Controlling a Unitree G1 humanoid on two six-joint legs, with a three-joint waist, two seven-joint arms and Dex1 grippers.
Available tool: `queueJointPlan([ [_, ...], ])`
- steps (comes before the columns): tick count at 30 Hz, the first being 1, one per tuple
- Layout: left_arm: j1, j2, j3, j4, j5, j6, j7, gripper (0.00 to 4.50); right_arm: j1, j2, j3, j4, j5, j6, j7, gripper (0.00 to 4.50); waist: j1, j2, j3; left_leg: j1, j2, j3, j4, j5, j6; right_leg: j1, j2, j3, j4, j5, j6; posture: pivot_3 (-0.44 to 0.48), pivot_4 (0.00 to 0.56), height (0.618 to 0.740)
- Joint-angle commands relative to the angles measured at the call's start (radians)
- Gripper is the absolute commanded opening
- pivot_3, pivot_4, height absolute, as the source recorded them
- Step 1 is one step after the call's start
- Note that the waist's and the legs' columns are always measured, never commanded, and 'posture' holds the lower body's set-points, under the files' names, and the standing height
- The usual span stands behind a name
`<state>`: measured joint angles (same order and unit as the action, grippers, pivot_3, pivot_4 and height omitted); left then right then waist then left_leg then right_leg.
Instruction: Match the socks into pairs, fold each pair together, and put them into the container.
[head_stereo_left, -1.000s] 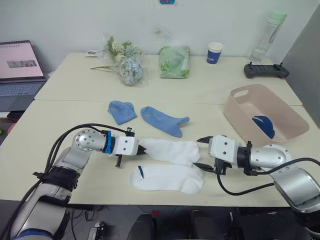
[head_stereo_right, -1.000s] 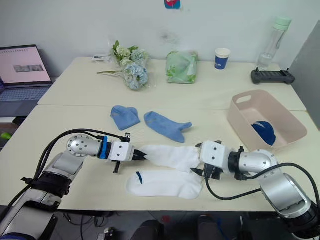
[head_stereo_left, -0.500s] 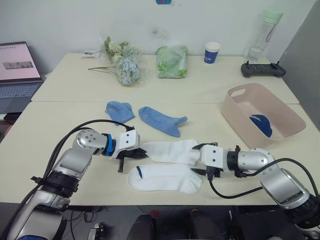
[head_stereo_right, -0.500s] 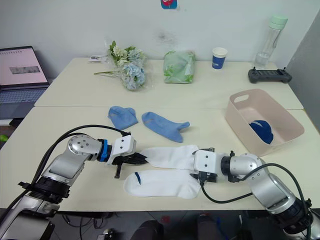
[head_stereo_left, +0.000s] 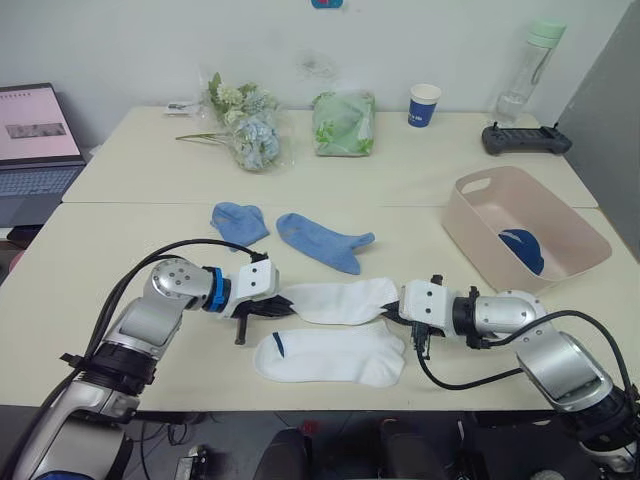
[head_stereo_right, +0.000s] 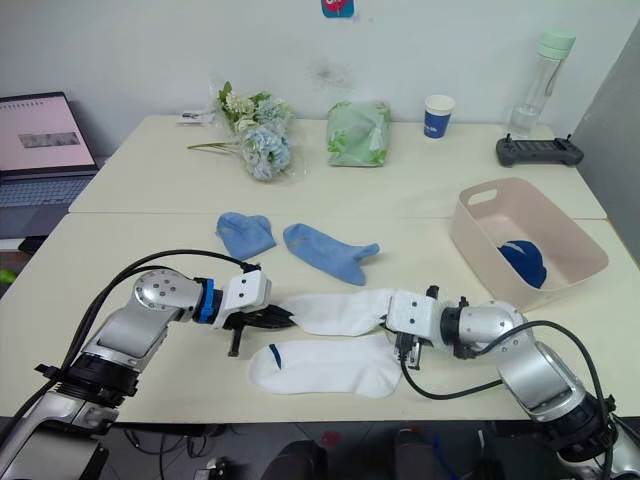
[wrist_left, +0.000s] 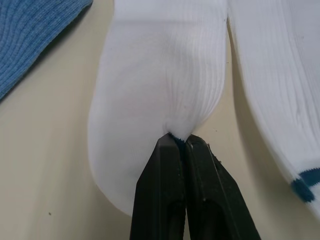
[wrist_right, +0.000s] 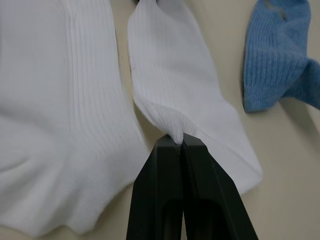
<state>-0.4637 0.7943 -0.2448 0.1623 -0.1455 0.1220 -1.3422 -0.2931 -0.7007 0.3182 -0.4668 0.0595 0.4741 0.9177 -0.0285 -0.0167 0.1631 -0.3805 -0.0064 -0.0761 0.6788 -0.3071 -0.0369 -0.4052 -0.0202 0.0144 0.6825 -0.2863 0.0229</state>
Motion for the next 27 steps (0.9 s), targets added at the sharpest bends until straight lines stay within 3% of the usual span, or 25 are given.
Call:
queueJointPlan([
  [1,-0.001,0.077,0.070,-0.089,-0.075,0.081,-0.070,0.00,-0.018,-0.001,-0.091,-0.090,0.095,0.081,0.014,0.01,-0.001,0.000,0.000,0.000,0.000,0.000,0.000,0.000,0.000,0.000,0.000,0.000,0.000,0.000,0.000,0.000,0.150,0.740],
  [5,-0.022,0.236,0.112,-0.217,-0.259,0.402,-0.231,0.00,-0.070,0.025,-0.245,-0.201,0.381,0.445,0.006,0.01,-0.004,0.000,0.001,0.000,0.001,-0.001,0.000,0.000,0.000,0.000,0.000,0.000,0.001,0.000,0.000,0.000,0.150,0.740],
  [9,-0.060,0.299,0.042,-0.234,-0.346,0.551,-0.272,0.00,-0.097,0.002,-0.213,-0.193,0.448,0.559,-0.008,0.01,-0.003,0.000,0.001,0.000,0.000,-0.001,0.000,0.000,0.000,0.001,0.001,0.000,0.000,0.000,0.000,0.000,0.150,0.740],
  [17,-0.287,0.063,-0.151,0.180,-0.123,0.488,-0.245,0.00,-0.216,0.042,-0.036,0.036,0.356,0.529,-0.073,0.01,-0.003,-0.001,0.001,0.000,-0.002,0.000,0.001,0.000,0.000,0.000,0.002,-0.002,0.000,0.000,0.000,0.000,0.150,0.740],
  [22,-0.405,-0.061,-0.166,0.432,-0.010,0.357,-0.197,0.00,-0.280,0.066,0.002,0.163,0.300,0.489,-0.090,0.01,-0.003,-0.001,0.001,-0.001,-0.001,0.000,0.001,0.000,0.000,-0.002,0.001,-0.001,0.001,0.000,0.000,0.000,0.150,0.740],
  [27,-0.487,-0.126,-0.150,0.609,0.057,0.287,-0.186,0.00,-0.326,0.088,0.014,0.266,0.230,0.423,-0.117,0.01,-0.005,-0.001,0.001,-0.002,-0.001,0.000,0.001,0.000,0.000,-0.002,0.001,-0.001,0.001,0.000,0.000,0.000,0.150,0.740],
])
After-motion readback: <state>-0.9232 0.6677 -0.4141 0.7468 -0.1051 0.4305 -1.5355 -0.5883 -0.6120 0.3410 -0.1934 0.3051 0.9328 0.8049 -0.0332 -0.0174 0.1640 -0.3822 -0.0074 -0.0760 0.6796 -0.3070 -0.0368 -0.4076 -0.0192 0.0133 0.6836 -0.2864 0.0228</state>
